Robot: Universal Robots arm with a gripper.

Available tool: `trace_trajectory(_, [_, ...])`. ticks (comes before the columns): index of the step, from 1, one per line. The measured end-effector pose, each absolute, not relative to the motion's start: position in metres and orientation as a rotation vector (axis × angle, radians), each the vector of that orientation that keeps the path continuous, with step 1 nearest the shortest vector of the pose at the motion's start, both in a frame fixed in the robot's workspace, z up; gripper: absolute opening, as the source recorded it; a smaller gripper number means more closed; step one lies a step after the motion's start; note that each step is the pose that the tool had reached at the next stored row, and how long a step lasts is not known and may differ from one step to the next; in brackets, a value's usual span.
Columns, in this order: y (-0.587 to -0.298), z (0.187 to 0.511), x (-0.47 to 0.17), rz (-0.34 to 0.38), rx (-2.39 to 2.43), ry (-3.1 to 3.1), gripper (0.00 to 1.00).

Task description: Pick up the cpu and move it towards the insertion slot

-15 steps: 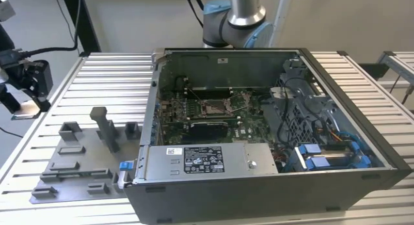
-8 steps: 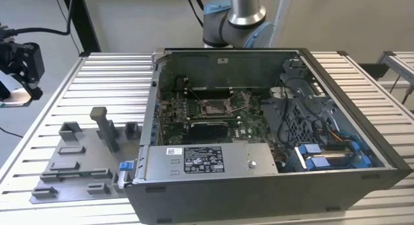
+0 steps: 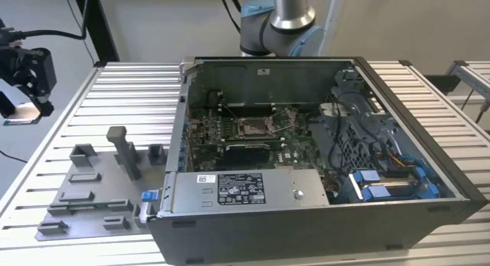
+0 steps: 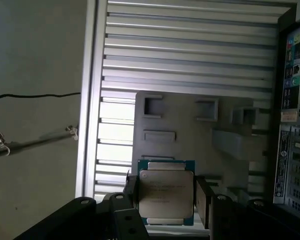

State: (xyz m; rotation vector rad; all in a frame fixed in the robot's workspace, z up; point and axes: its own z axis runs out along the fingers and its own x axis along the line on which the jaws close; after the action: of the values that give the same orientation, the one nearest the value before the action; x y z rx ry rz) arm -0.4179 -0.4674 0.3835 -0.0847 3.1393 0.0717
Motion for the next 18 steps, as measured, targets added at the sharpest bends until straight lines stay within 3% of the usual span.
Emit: trace_trajectory(18, [-0.464, 0.383, -0.347, 0.074, -0.086, 3.139, 0.0])
